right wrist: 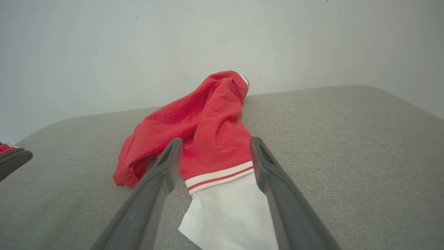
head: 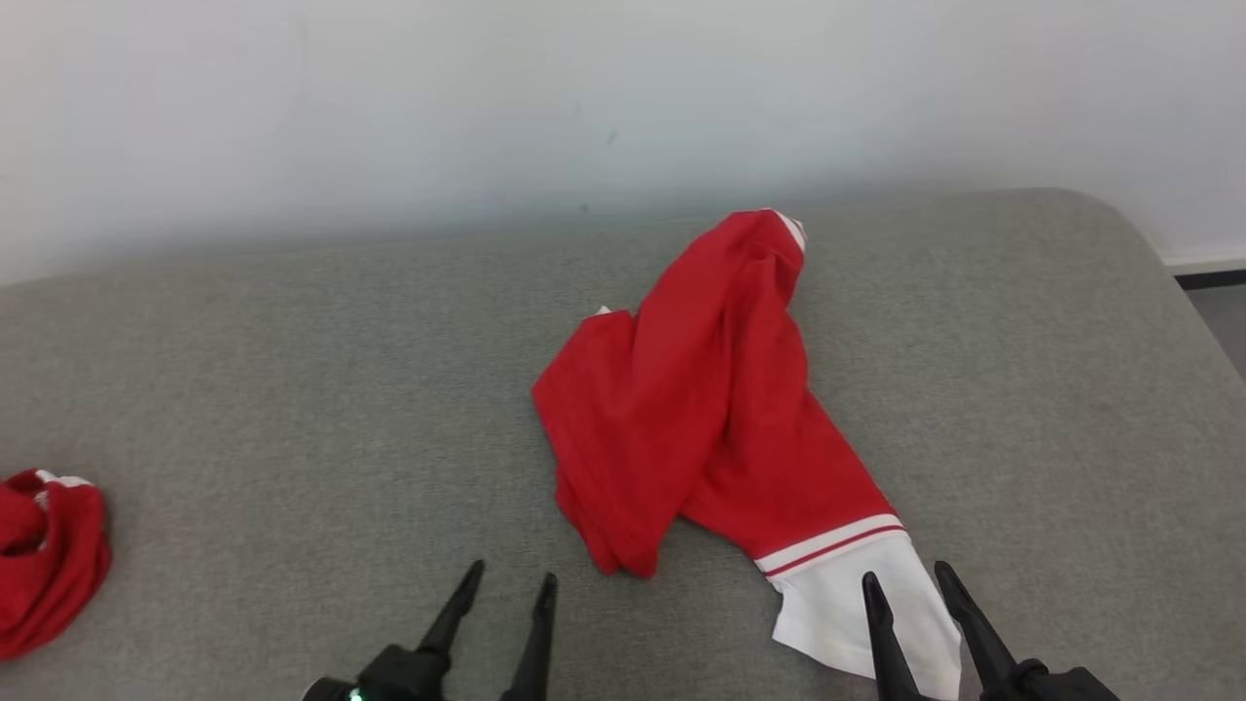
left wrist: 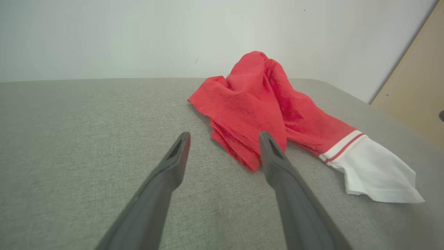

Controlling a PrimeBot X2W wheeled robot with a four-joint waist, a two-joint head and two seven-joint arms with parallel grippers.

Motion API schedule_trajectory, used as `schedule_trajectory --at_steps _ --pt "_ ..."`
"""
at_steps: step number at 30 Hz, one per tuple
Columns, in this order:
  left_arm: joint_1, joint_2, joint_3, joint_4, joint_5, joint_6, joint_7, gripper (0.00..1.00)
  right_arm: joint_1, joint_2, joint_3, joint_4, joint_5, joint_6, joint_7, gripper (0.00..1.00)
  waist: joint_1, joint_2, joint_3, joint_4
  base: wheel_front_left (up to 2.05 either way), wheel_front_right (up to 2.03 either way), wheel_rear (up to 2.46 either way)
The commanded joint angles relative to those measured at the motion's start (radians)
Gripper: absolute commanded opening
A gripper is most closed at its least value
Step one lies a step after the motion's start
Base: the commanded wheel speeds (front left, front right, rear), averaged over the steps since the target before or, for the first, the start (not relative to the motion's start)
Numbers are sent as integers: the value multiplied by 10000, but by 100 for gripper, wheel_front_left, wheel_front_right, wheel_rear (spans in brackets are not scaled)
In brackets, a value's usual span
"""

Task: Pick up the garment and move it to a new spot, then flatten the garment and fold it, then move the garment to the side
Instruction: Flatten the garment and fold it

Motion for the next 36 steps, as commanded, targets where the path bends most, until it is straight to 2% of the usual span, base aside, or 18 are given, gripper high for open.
schedule_trajectory --at_steps 1,6,14,23,24,25,26,32,36 --pt "-226 19 -143 137 13 -12 -42 100 -137 23 61 49 12 14 -42 100 0 0 91 -298 0 0 0" --pt "-849 22 -915 993 -214 -77 -42 100 -407 46 188 98 36 14 -43 100 0 0 305 -913 0 0 0" --pt "-1561 25 -1033 2304 -771 -70 -42 100 -592 71 409 150 116 14 -42 100 0 0 557 -1804 0 0 0" --pt "-2246 31 -1123 3401 -1251 -89 -42 100 -694 73 494 159 250 14 -42 100 0 0 683 -2097 0 0 0" --pt "-2330 25 -1120 3534 -1282 -65 -43 75 -687 74 493 149 232 14 -42 100 0 0 687 -2076 0 0 0" --pt "-2421 23 -1096 3634 -1343 -10 -42 29 -676 72 488 138 207 14 -42 100 0 0 696 -2037 0 0 0" --pt "-2475 28 -1086 3781 -1385 10 -43 0 -676 73 472 121 205 14 -42 100 0 0 706 -1985 0 0 0" --pt "-2694 23 -959 4119 -1116 38 -43 0 -731 70 528 161 180 14 -42 100 0 0 674 -1616 0 0 0" --pt "-2564 22 -689 3498 -928 28 -43 0 -624 68 502 122 216 14 -42 100 0 0 592 -1332 0 0 0"
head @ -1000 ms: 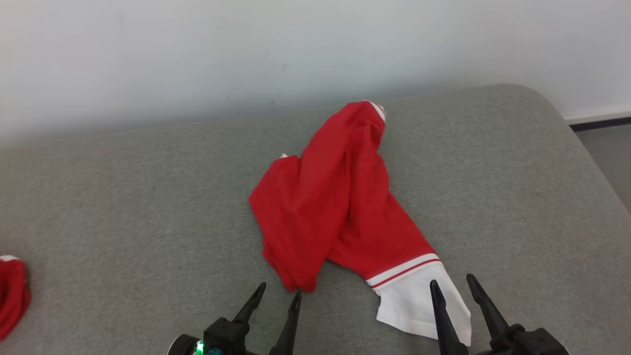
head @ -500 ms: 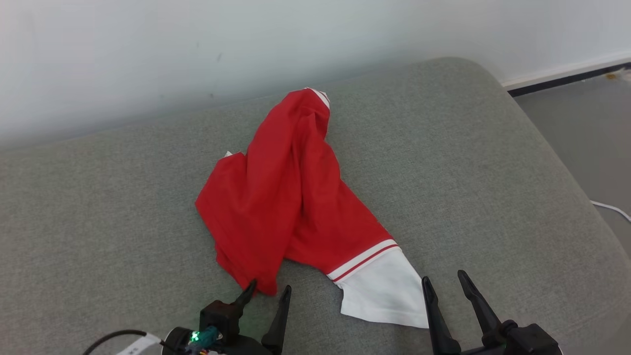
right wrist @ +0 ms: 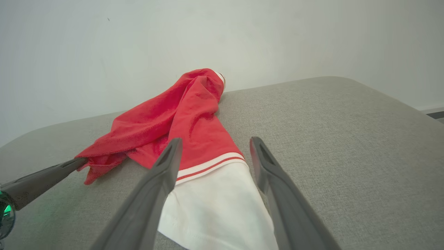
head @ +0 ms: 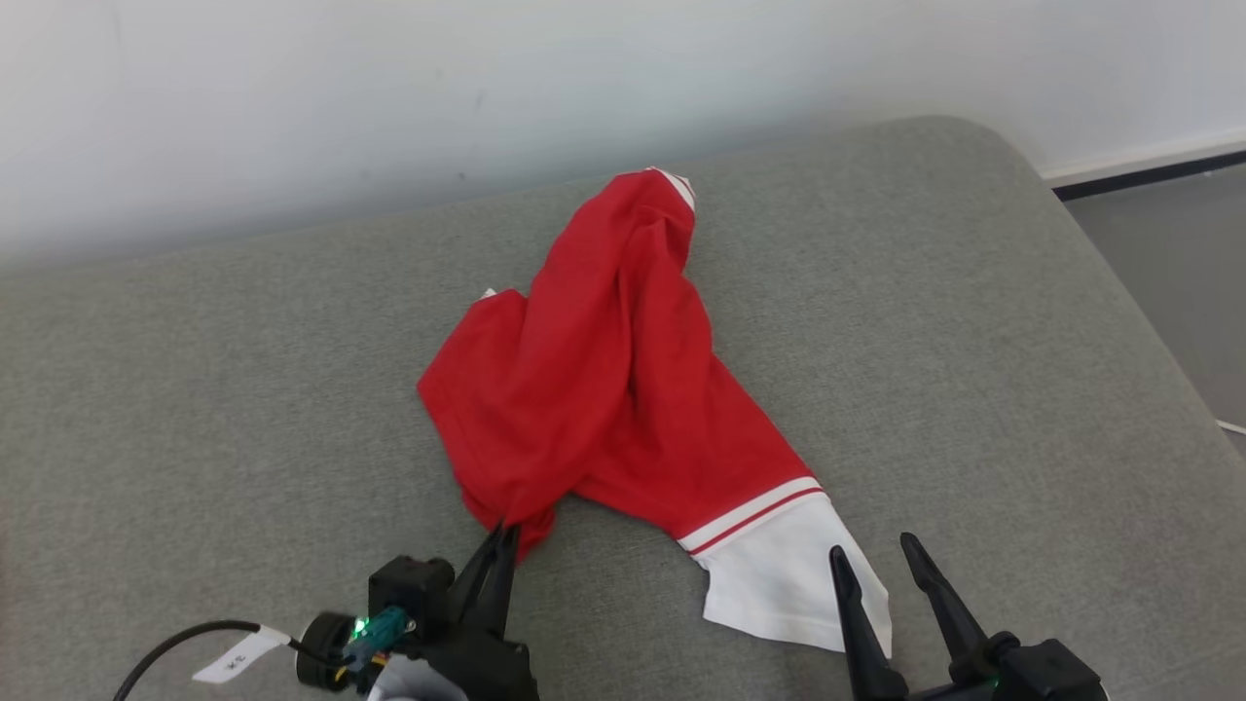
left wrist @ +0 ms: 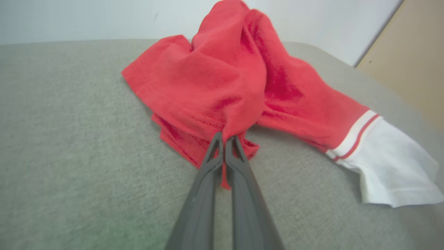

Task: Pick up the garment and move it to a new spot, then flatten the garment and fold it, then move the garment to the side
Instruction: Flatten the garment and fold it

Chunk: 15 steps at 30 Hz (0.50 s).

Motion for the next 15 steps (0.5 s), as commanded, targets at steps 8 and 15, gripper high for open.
schedule_trajectory --at_steps 8,15 --pt "552 344 65 -2188 1125 -82 -43 0 382 4 -264 -32 144 14 -42 100 -1 -1 -263 1284 0 0 0" --pt "1298 1113 129 -3275 1256 -93 -43 0 395 5 -424 89 90 14 -42 100 -1 -1 -475 2305 0 0 0"
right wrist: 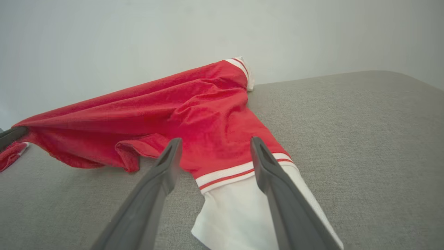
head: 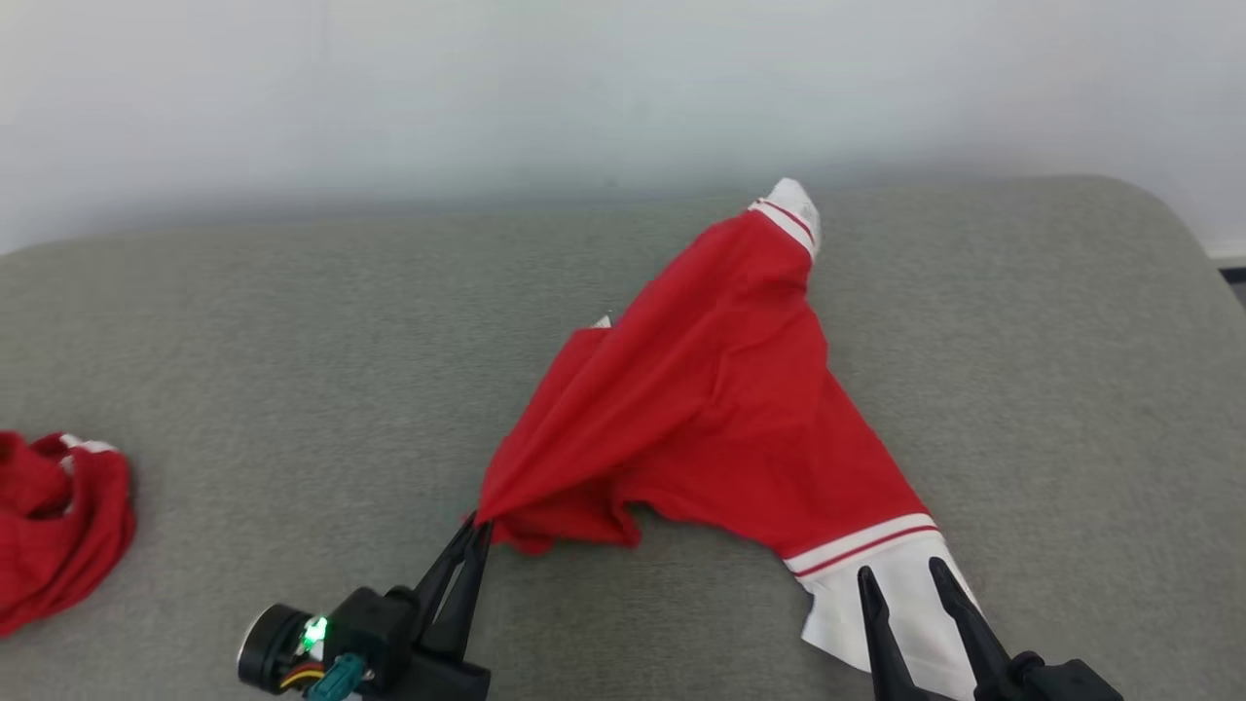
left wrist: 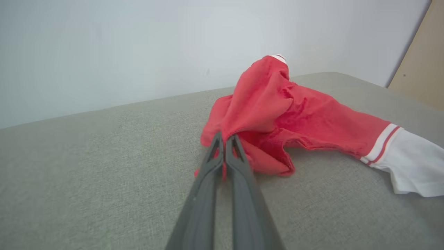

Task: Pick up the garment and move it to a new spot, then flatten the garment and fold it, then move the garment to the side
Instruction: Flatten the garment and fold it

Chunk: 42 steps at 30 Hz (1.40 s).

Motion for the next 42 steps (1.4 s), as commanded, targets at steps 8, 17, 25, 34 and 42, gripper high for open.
schedule_trajectory --at_steps 8,17,25,34,42 --pt "1093 775 152 -934 67 169 134 0 37 2 -257 37 -82 14 -42 100 -1 0 -185 1226 0 0 0" --pt "1735 1099 547 -1384 -348 465 221 0 21 1 -298 156 -69 14 -42 100 -1 0 -51 1234 0 0 0" --pt "291 1040 319 -1080 -273 292 227 0 -377 2 -247 191 -136 14 -41 100 -1 0 189 628 0 0 0" --pt "-2796 1742 -251 473 -442 1 663 0 -1200 1 -258 283 -126 14 -43 100 -1 0 1121 -661 0 0 0" --pt "-4897 2697 -1494 2478 -1482 -5 883 0 -1709 9 -217 461 125 14 -43 100 -1 0 1750 -1601 0 0 0"
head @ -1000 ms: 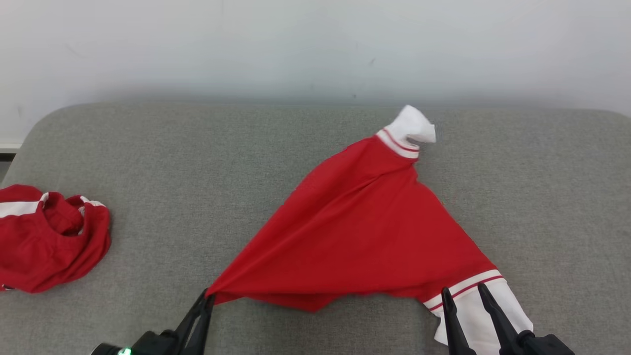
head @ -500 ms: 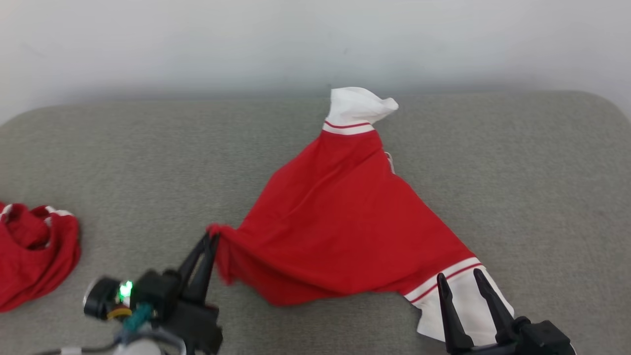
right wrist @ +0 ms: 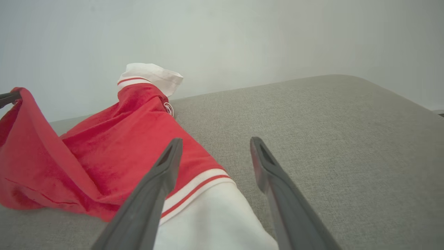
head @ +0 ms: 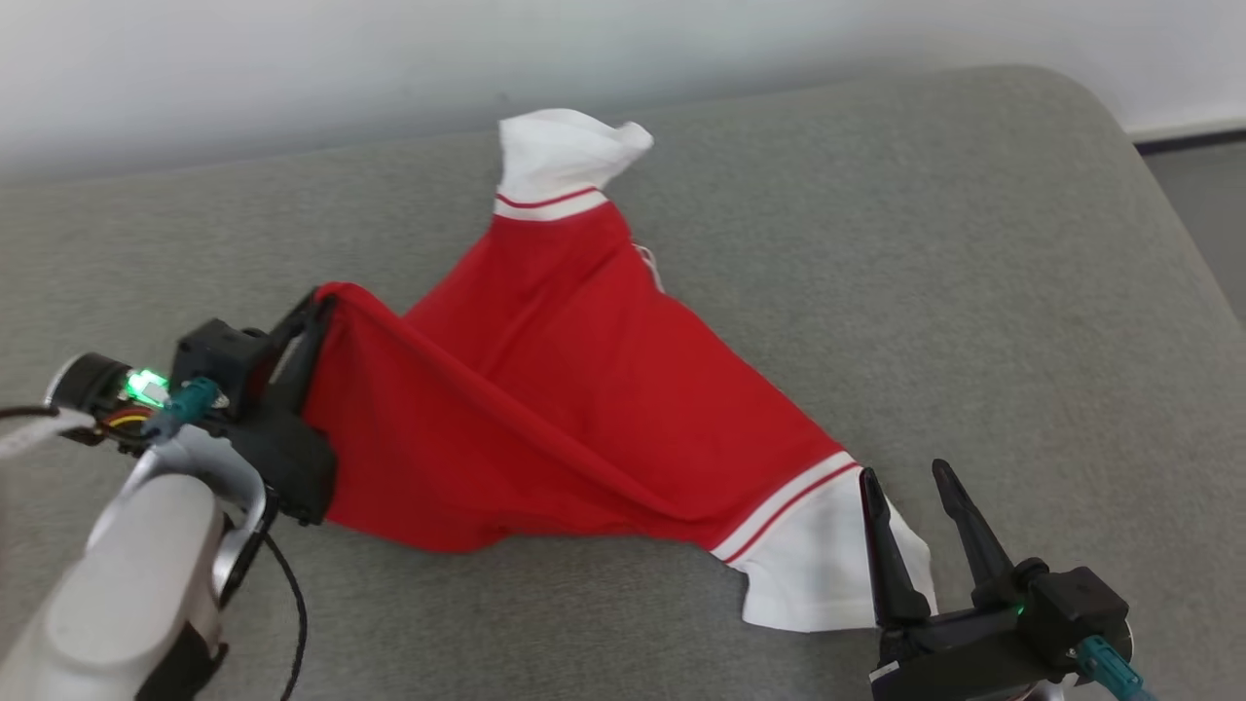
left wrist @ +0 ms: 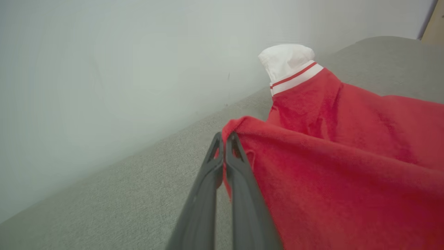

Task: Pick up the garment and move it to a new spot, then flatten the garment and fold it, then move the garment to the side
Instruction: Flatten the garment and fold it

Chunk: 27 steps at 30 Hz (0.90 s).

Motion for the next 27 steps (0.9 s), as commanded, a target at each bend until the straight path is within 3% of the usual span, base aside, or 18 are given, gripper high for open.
schedule_trajectory --at_steps 1,7,8,9,16,27 --pt "-195 64 -140 158 -206 12 -31 0 -99 16 56 37 67 14 -43 100 -1 -1 536 -617 0 0 0" --pt "-890 380 -1176 1195 -1121 9 -363 0 -147 13 65 124 177 14 -43 100 -1 -1 519 -647 0 0 0" --pt "-981 376 -1307 1331 -1218 11 -477 32 -119 11 41 138 190 14 -43 100 -1 -1 462 -585 0 0 0" --pt "-1056 374 -1391 1438 -1341 11 -572 100 -94 10 50 143 188 14 -43 100 -1 -1 407 -525 0 0 0" --pt "-833 257 -1424 1420 -1878 10 -971 100 196 5 -186 73 47 14 -43 100 -1 -1 -105 184 0 0 0" --pt "2438 -290 198 -1570 -1403 801 -979 100 1034 4 -824 -215 -178 14 -43 100 -1 -1 -813 1159 0 0 0"
